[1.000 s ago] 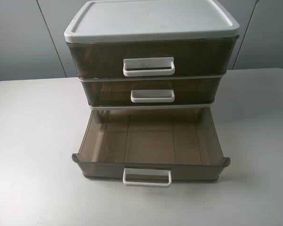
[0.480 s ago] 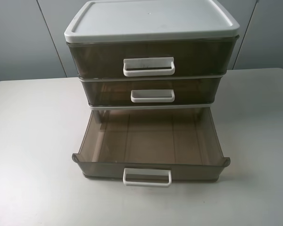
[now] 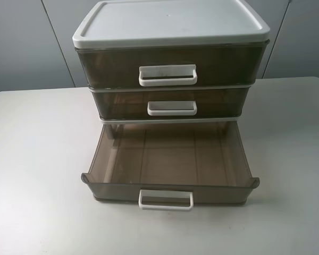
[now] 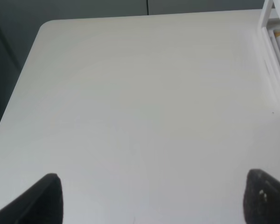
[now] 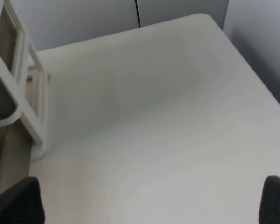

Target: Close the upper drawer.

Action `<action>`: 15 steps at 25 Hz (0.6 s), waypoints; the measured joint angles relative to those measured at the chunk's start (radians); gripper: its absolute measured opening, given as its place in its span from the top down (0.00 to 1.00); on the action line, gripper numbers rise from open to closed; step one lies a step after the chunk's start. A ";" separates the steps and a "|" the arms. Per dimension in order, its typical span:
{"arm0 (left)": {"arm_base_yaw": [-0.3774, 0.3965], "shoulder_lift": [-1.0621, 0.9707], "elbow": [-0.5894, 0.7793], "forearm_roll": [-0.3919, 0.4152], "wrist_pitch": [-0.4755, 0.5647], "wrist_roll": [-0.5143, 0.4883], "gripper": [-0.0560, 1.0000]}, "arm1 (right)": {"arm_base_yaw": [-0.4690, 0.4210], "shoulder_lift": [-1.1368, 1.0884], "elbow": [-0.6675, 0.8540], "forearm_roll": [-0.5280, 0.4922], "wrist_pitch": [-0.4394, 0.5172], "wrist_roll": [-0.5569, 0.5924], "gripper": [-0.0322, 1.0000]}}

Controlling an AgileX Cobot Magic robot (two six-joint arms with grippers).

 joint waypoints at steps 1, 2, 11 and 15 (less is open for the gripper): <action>0.000 0.000 0.000 0.000 0.000 0.000 0.25 | -0.012 0.000 0.000 0.006 -0.001 -0.007 0.29; 0.000 0.000 0.000 0.000 0.000 0.000 0.25 | -0.020 0.000 0.000 0.012 -0.003 -0.015 0.29; 0.000 0.000 0.000 0.000 0.000 0.005 0.25 | -0.030 0.000 0.000 0.014 -0.003 -0.024 0.29; 0.000 0.000 0.000 0.000 0.000 0.005 0.25 | -0.030 0.000 0.000 0.018 -0.003 -0.026 0.29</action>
